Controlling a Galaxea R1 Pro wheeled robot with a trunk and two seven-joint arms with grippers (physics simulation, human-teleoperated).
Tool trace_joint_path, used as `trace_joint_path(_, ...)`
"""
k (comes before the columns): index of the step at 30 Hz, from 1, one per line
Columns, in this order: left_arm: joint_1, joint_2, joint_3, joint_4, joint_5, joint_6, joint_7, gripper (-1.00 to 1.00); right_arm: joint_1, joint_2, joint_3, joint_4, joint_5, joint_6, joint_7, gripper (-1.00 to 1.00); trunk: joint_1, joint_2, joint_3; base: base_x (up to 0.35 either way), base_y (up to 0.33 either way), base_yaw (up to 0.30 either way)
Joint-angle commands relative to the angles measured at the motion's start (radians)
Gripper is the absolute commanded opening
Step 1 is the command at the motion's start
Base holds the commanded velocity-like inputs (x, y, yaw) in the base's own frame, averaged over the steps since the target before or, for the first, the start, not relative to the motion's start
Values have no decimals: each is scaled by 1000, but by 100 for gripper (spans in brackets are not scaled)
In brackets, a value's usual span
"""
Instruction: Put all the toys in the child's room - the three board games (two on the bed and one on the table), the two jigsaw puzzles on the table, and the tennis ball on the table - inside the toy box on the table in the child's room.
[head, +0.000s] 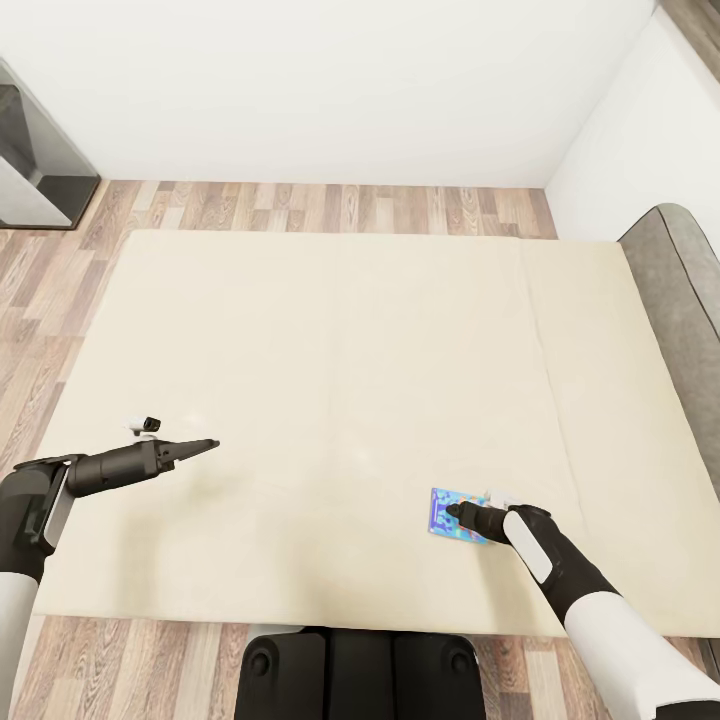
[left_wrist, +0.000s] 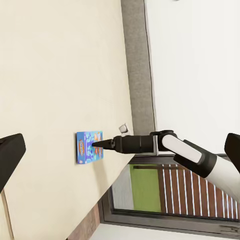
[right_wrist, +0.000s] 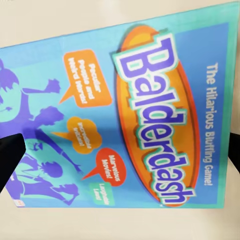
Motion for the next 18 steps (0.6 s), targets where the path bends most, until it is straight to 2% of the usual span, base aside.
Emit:
trace_joint_path(1, 0, 0, 0, 0, -1, 11, -4, 100, 0, -1, 6, -2, -10, 2, -9, 100, 1, -2, -1, 0, 0, 0)
trace_joint_path(8, 0, 0, 0, 0, -1, 11, -4, 100, -1, -2, 5, -2, -10, 2, -9, 100, 1, -2, -1, 0, 0, 0)
trace_joint_path(12, 23, -23, -2, 23, 4, 17, -4, 100, 9, 21, -2, -24, 0, 17, 13, 100, 1, -2, -1, 0, 0, 0)
trace_joint_path(15, 40, -40, -1, 35, 2, 1, -4, 100, 2, 38, 5, -8, -2, 0, -4, 100, 1, -2, -1, 0, 0, 0)
trace_joint_path(18, 43, -50, -1, 36, 1, -2, -4, 100, 0, 41, 9, 9, -2, -17, -17, 100, 1, -2, -1, 0, 0, 0)
